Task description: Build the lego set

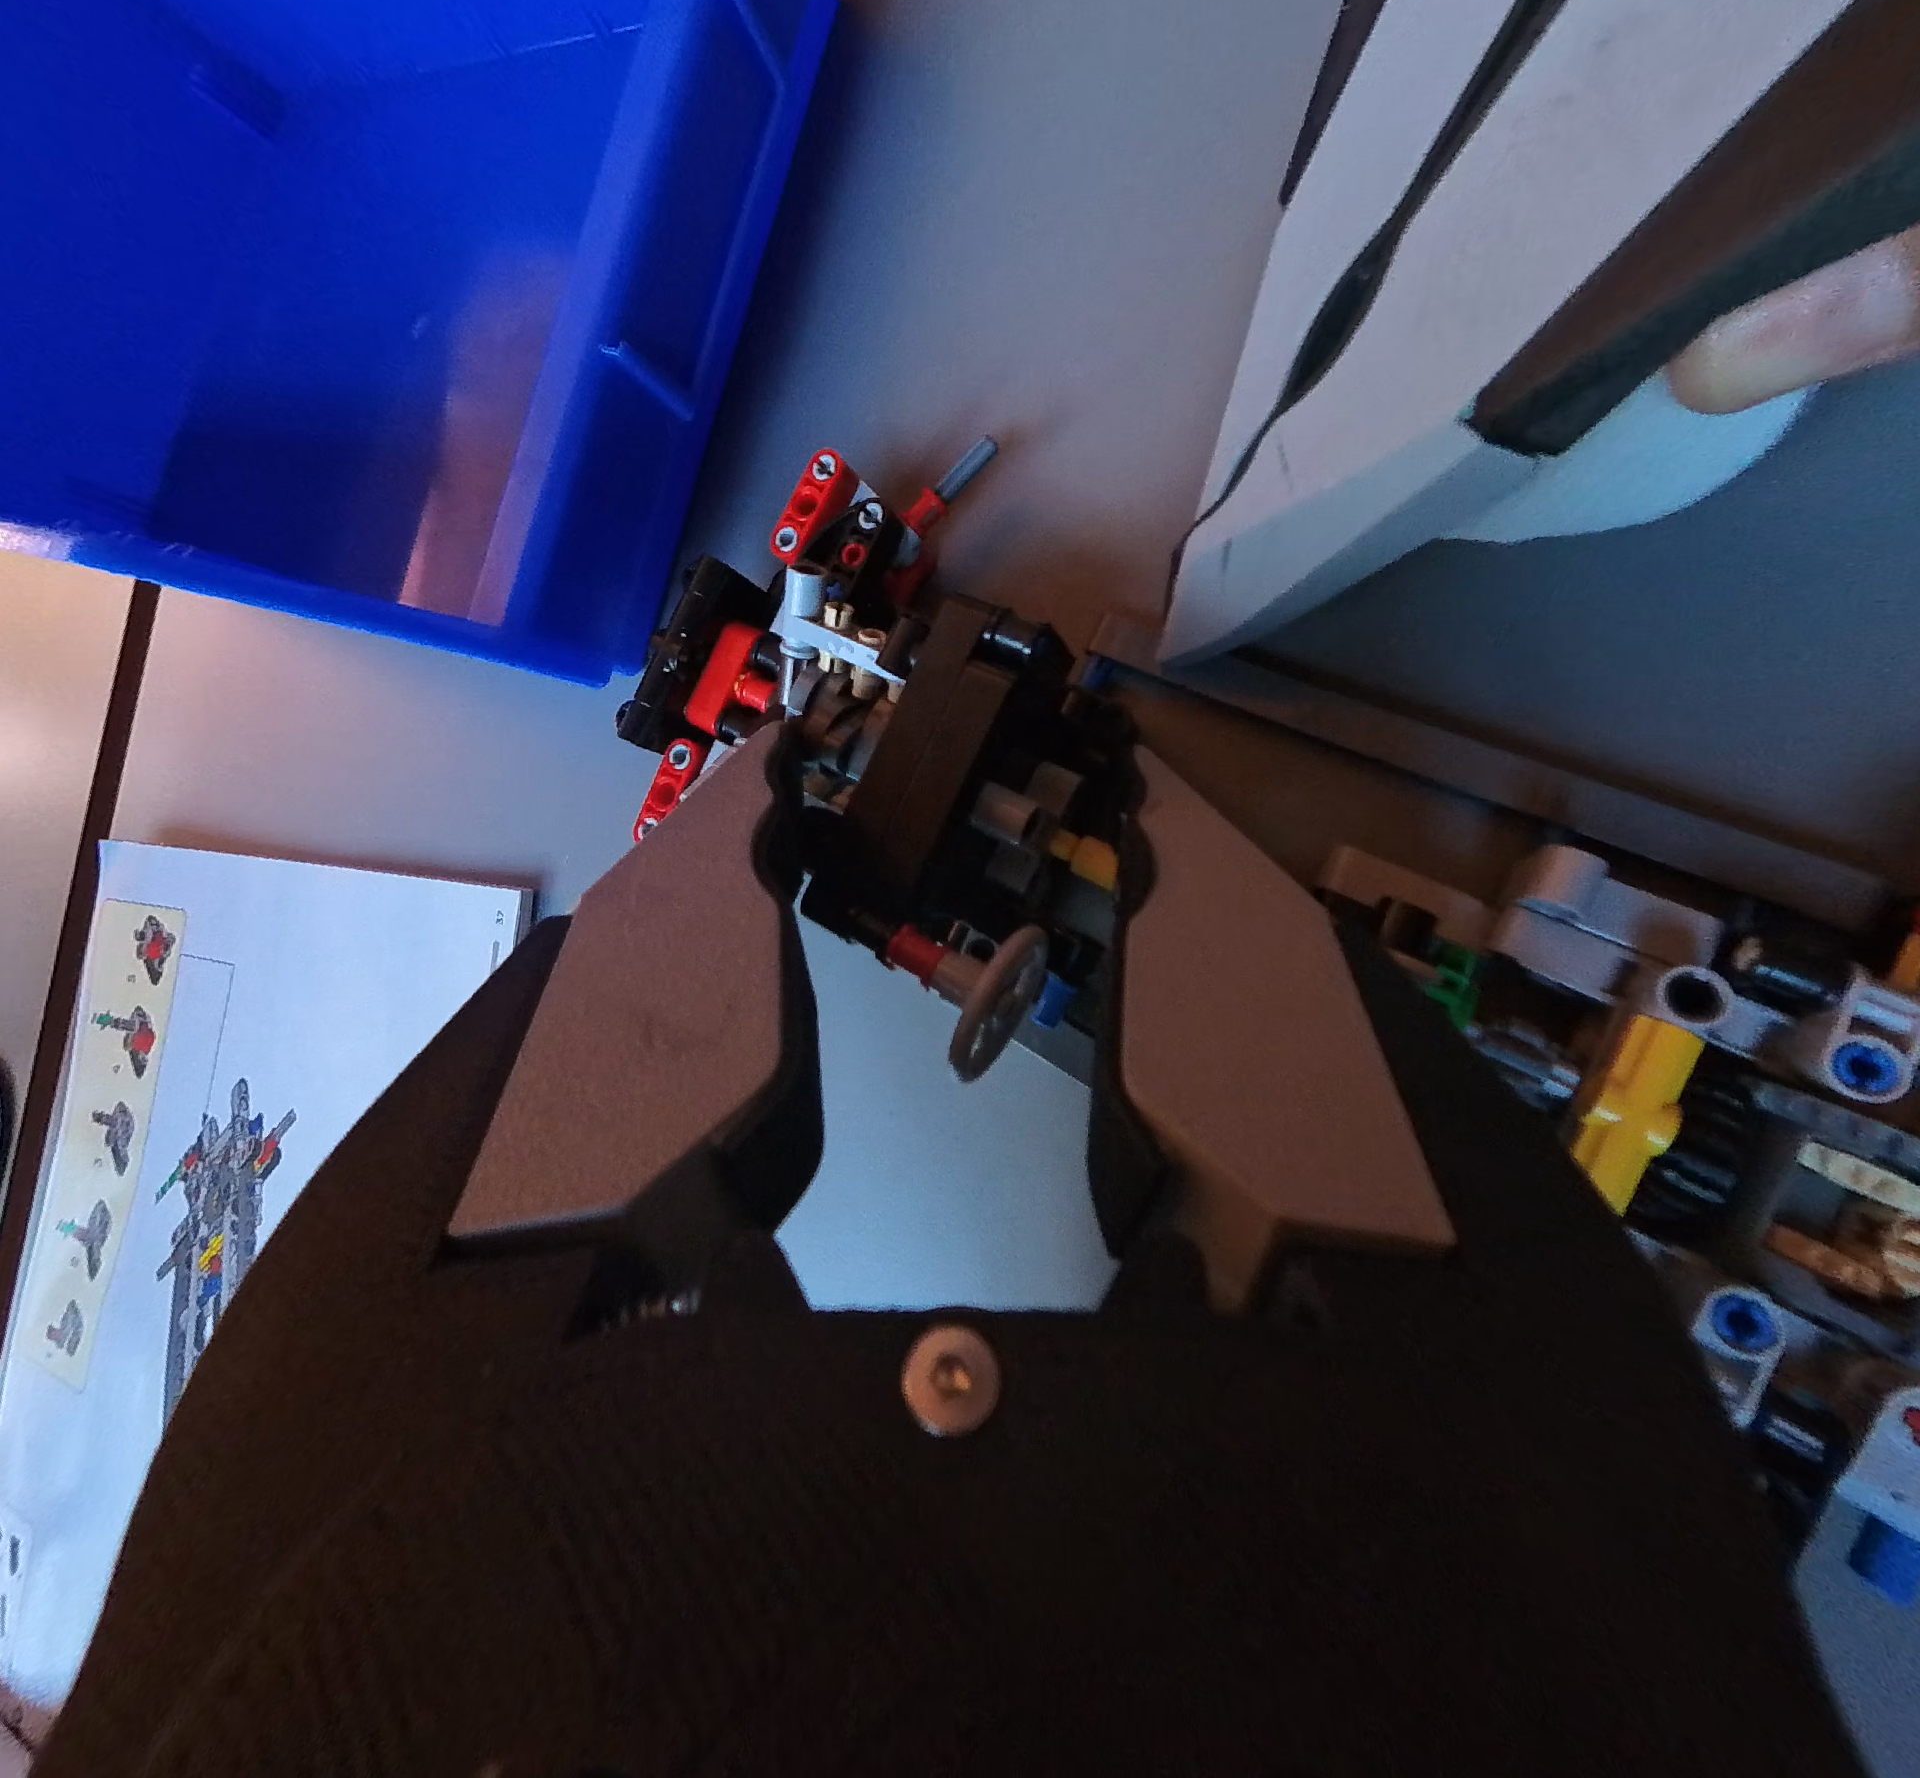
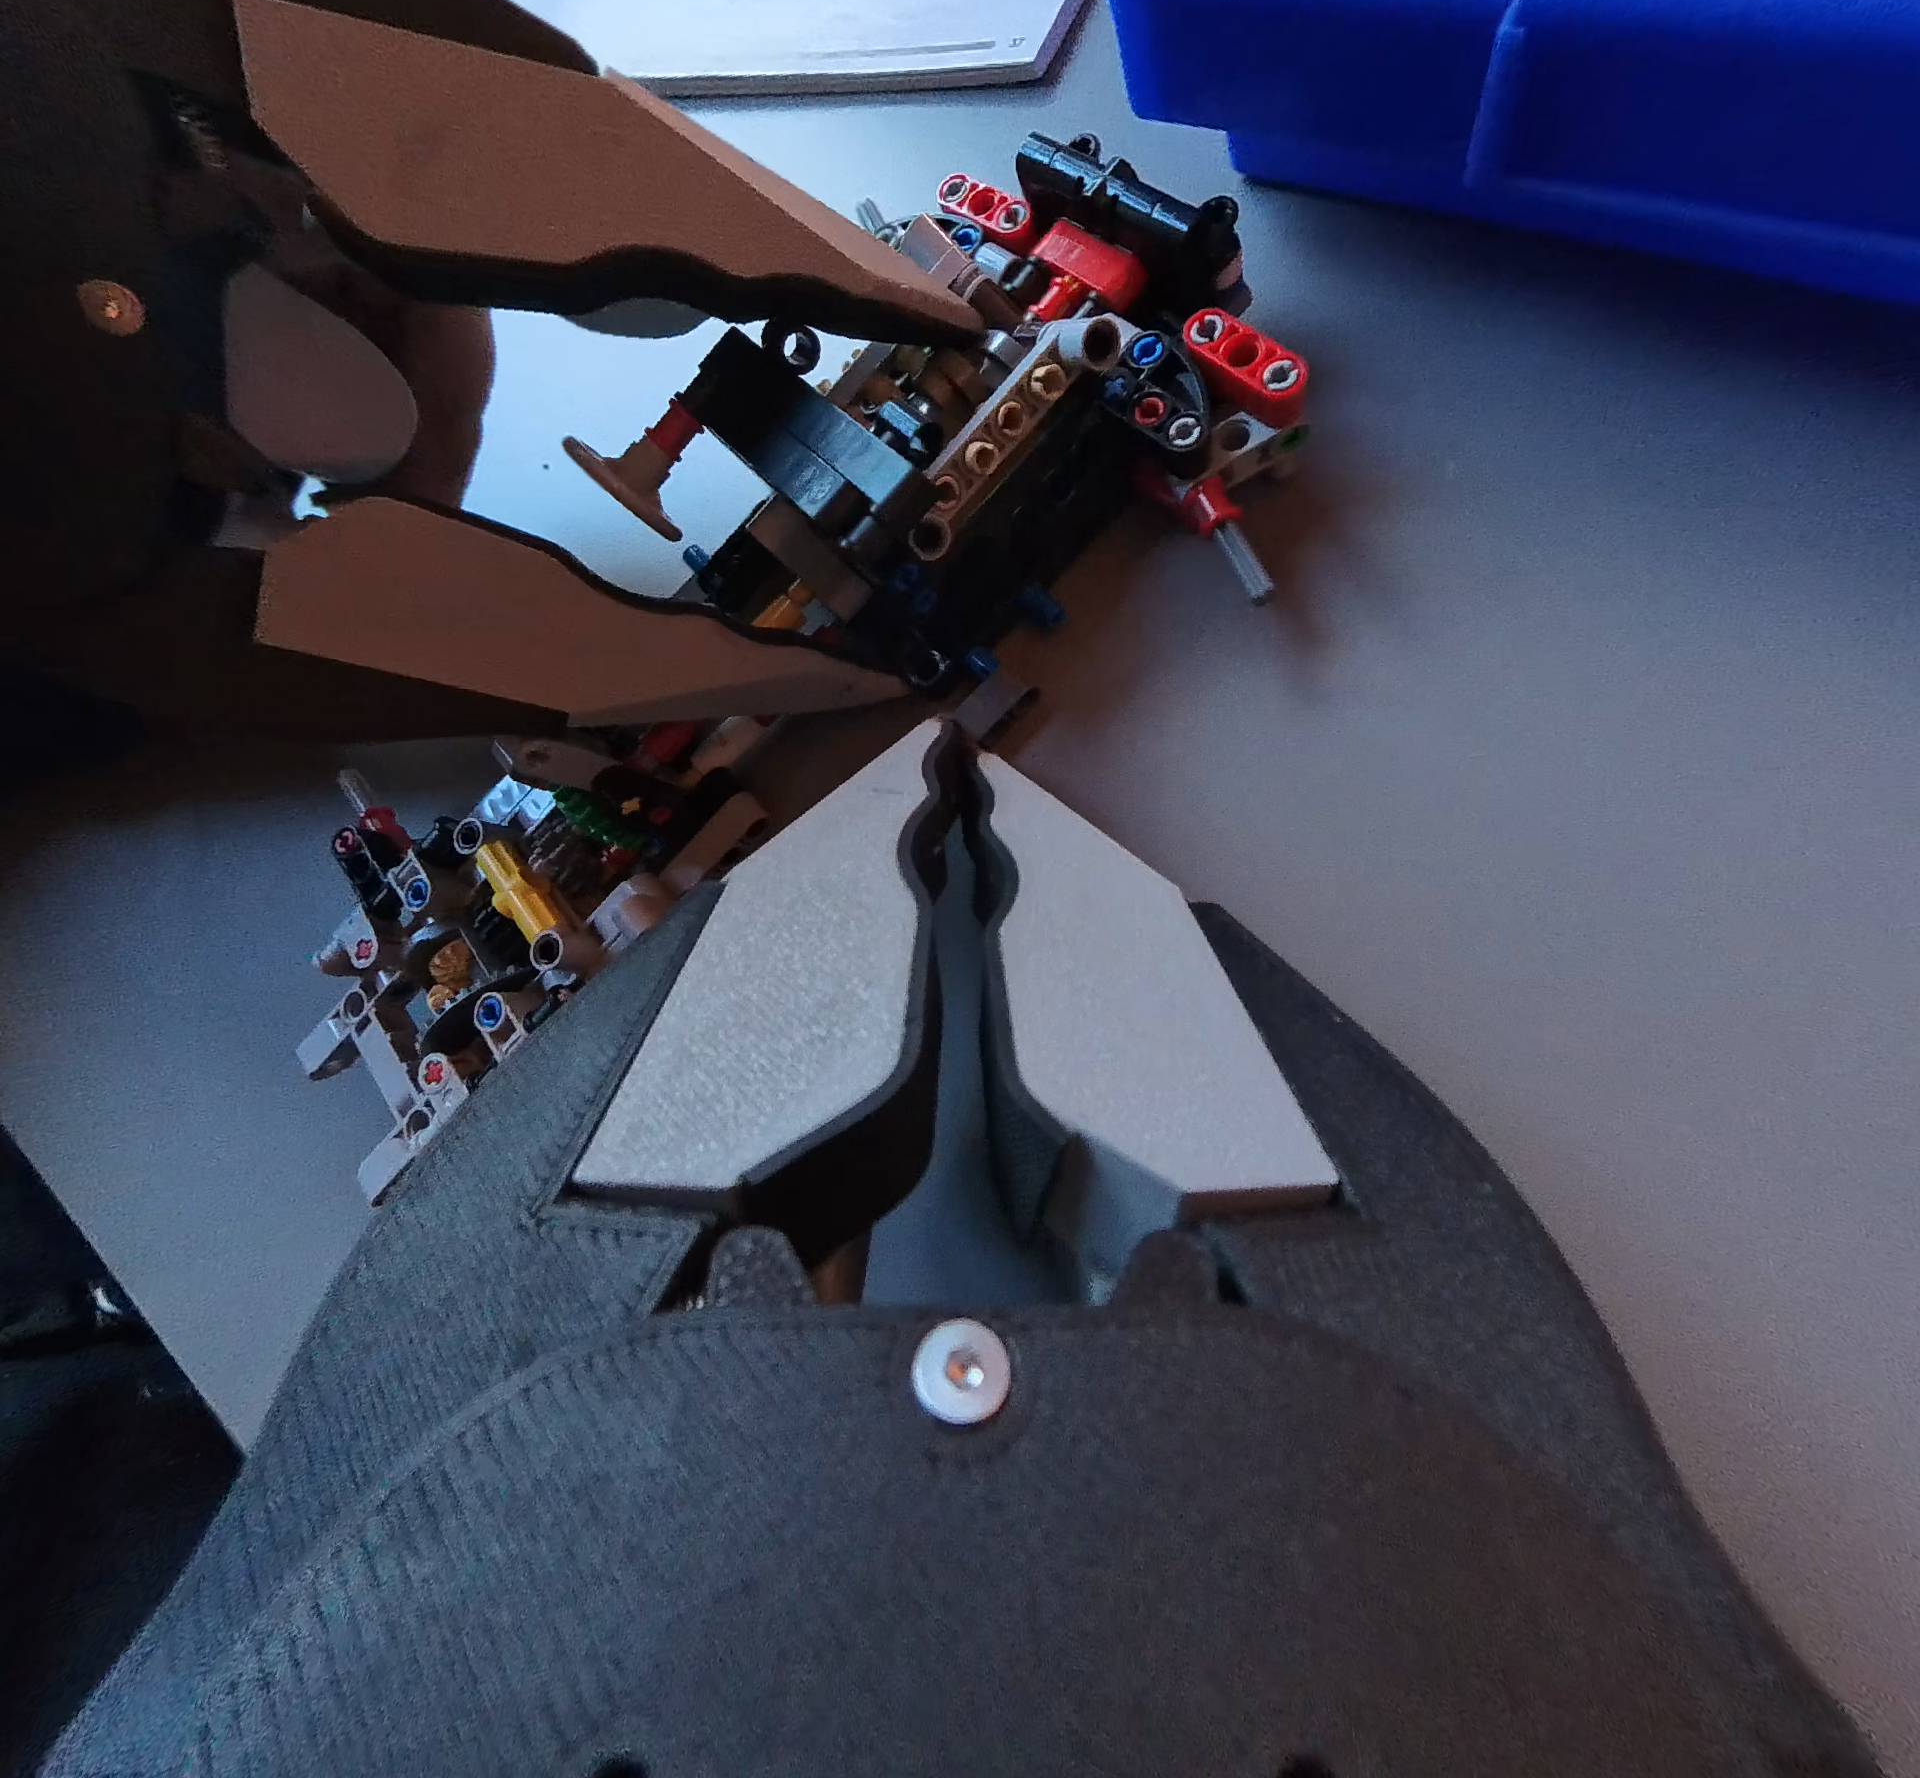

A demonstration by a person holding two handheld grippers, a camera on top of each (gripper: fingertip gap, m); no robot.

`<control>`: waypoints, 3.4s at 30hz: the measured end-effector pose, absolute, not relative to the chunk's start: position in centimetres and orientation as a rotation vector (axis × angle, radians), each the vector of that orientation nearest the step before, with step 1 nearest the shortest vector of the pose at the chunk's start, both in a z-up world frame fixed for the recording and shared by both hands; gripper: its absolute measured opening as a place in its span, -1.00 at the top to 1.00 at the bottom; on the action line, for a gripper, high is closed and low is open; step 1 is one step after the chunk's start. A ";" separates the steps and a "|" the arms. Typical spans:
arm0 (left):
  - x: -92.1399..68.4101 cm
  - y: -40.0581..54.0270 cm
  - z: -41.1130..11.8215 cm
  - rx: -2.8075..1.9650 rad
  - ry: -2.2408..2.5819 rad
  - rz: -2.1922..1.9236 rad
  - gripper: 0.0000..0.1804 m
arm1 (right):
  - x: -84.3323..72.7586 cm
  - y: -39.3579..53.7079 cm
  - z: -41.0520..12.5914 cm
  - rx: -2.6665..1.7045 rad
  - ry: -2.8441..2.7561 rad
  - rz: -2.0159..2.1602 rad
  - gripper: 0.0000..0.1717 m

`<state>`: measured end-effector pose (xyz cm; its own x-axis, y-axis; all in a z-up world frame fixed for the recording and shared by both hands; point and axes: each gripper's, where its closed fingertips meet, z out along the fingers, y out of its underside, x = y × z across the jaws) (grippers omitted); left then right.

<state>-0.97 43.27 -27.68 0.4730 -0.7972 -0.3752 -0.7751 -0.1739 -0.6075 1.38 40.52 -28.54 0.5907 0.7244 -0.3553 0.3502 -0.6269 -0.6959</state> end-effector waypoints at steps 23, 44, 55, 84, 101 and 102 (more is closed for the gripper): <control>-4.1 37.8 -21.6 -2.050 1.283 -0.414 0.31 | 4.3 33.4 -26.7 -1.904 -1.449 1.106 0.71; -4.5 42.1 -22.4 -2.040 1.277 -0.300 0.30 | 2.4 40.7 -27.7 -2.301 -0.947 0.935 0.68; -1.1 43.3 -27.4 -2.031 1.637 -0.054 0.31 | 2.0 40.5 -28.9 -2.298 -0.946 0.523 0.85; -0.2 44.1 -27.8 -2.000 1.460 0.052 0.34 | 3.1 41.3 -28.7 -2.361 -0.531 0.783 0.93; 0.2 44.2 -27.8 -2.007 1.404 0.045 0.35 | 3.0 41.2 -28.6 -2.380 -0.397 0.948 0.93; 0.2 44.2 -27.8 -2.006 1.402 0.046 0.34 | 2.9 41.2 -28.6 -2.377 -0.389 0.968 0.93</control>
